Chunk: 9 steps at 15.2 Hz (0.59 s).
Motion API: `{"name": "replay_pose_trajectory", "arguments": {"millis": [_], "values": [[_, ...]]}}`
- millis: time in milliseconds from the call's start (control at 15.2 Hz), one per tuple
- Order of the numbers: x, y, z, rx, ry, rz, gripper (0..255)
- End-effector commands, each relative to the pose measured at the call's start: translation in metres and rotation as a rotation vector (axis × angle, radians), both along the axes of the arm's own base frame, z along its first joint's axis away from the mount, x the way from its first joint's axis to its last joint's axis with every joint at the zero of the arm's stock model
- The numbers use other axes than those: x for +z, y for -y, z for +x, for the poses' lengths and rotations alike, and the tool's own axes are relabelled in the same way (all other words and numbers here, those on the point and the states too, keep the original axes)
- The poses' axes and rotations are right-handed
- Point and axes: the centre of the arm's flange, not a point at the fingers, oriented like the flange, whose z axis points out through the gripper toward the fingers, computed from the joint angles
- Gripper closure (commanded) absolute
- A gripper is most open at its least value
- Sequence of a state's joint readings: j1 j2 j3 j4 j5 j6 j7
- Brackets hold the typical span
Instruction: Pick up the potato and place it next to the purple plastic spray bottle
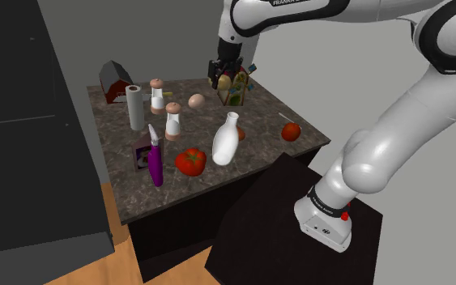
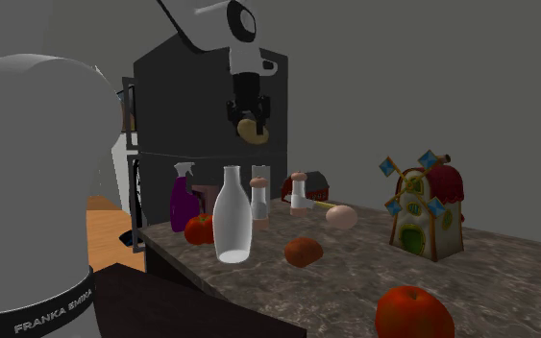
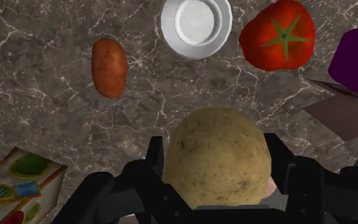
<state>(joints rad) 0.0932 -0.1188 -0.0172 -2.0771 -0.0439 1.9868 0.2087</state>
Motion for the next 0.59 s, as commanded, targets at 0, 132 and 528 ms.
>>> {"name": "replay_pose_trajectory", "arguments": {"millis": [0, 132, 528], "values": [[-0.002, -0.021, 0.016, -0.001, 0.0, 0.001, 255], [-0.002, -0.042, 0.031, -0.001, 0.0, 0.001, 255], [-0.007, -0.092, 0.066, -0.001, 0.0, 0.001, 255]]}}
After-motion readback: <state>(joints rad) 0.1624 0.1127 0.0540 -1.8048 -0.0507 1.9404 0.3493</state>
